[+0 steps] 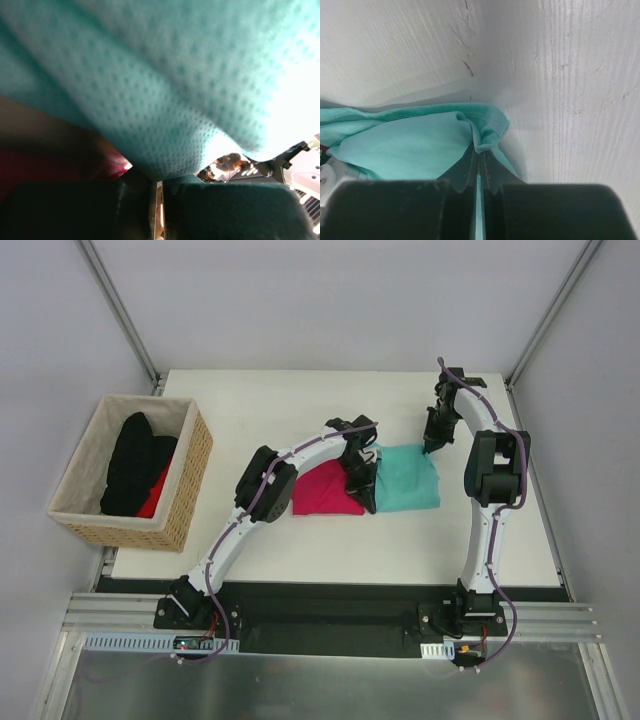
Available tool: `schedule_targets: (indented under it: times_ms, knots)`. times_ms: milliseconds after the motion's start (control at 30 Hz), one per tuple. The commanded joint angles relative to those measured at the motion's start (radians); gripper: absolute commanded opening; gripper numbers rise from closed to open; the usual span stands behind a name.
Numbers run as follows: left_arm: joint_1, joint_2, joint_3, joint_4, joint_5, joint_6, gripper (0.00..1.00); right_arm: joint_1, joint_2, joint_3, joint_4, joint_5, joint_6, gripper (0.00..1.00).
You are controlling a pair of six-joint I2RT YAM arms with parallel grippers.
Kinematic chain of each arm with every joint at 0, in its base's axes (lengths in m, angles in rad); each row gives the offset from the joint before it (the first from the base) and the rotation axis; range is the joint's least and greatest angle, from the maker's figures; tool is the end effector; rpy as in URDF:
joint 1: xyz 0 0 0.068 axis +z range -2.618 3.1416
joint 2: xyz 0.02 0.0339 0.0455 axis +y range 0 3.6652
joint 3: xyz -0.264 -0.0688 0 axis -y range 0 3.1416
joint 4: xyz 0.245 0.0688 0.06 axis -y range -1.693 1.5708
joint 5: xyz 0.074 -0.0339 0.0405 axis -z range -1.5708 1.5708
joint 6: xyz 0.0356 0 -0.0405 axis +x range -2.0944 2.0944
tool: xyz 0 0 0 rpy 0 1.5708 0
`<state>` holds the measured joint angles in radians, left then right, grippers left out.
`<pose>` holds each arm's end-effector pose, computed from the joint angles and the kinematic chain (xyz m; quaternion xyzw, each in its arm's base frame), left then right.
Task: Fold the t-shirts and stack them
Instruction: Put the neatly folded tshirt into the corner of the board with both arms
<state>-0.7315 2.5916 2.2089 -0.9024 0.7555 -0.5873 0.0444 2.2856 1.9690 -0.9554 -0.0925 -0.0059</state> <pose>0.3728 -0.3675 0.1198 -0.1186 -0.9139 0.3696 0.1191 0.4761 0.0244 0.1890 -0.0317 0.9873 0.0486 0.1478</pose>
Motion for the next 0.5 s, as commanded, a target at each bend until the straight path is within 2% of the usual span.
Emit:
schedule_targets:
  times_ms: [0,467]
  knots:
    - [0.0,0.005,0.0,-0.004,-0.008,0.014,0.0,0.008,-0.008,0.042,-0.034,-0.003,-0.009,0.01]
    - [0.029,-0.16,-0.044,-0.004,-0.114,0.021,0.0,0.015,-0.035,0.076,-0.057,-0.006,-0.006,0.01]
